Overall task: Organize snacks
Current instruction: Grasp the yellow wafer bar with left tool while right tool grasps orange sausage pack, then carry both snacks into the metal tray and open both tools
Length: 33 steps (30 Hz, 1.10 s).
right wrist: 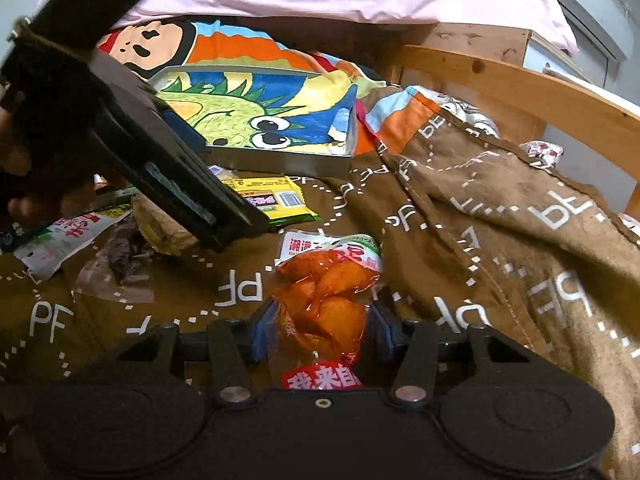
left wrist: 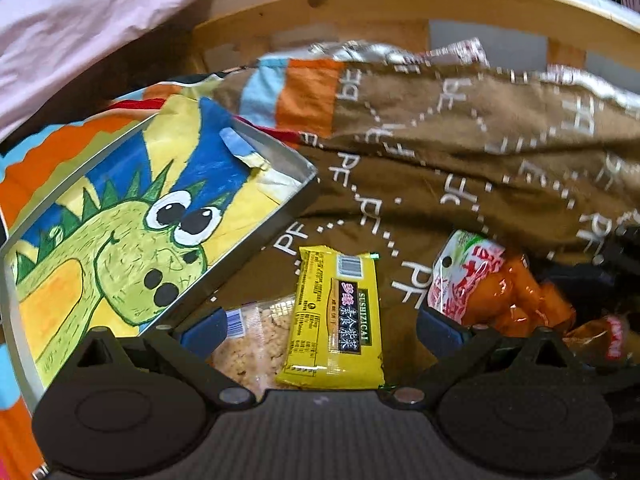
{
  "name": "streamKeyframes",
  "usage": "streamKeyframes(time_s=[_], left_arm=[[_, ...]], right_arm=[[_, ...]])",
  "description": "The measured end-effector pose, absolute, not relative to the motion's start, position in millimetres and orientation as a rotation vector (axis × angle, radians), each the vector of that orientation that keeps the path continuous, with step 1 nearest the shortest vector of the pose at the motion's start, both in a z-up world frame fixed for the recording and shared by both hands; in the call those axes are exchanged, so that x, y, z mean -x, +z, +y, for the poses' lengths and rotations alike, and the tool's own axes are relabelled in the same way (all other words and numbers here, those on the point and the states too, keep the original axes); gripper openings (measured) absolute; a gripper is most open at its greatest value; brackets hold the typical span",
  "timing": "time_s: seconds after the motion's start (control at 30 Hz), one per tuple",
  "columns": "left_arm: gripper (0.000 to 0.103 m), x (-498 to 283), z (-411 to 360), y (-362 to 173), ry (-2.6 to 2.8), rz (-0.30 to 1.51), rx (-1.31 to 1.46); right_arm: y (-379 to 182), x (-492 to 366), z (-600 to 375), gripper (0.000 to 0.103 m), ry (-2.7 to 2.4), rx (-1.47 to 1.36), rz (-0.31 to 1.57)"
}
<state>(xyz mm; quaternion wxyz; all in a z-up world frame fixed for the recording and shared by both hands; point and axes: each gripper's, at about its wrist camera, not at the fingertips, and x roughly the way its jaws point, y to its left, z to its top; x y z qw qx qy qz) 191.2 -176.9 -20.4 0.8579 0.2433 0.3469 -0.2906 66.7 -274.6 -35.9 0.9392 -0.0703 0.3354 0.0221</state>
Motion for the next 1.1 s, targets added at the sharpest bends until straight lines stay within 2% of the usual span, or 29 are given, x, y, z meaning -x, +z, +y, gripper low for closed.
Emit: streamKeyframes(time_s=[0.17,0.3,0.53,0.63,0.7,0.8,1.1], left_arm=[[0.102,-195.9,-182.3,-34.4,-0.550,0.735,-0.568],[0.096,-187.4,-189.8,-37.4,-0.521,0.685,-0.622],[0.093,-176.9,-202.4,-39.7,-0.517,0.632,-0.686],[0.087,-179.7,-202.0,-38.0,-0.526,0.648,-0.660],[0.073,-181.3,-202.4,-37.5,-0.539,0.659,-0.655],[0.060,-183.1,-203.3,-37.8,-0.563,0.685,-0.650],[0.052,-189.2,-206.7,-38.9,-0.553,0.714,-0.653]], right_arm=[[-34.8,-65.7,-272.6,0.055,0.054,0.142,0.687],[-34.7,-66.1,-273.5,0.056,0.056,0.127,0.689],[-35.5,-66.1,-273.1,0.056,0.057,0.121,0.687],[-35.5,-66.9,-273.9,0.057,0.058,0.122,0.686],[-35.5,-66.3,-273.4,0.057,0.057,0.121,0.684],[-35.4,-66.5,-273.8,0.057,0.057,0.116,0.684],[-37.4,-69.6,-274.2,0.062,0.066,0.107,0.676]])
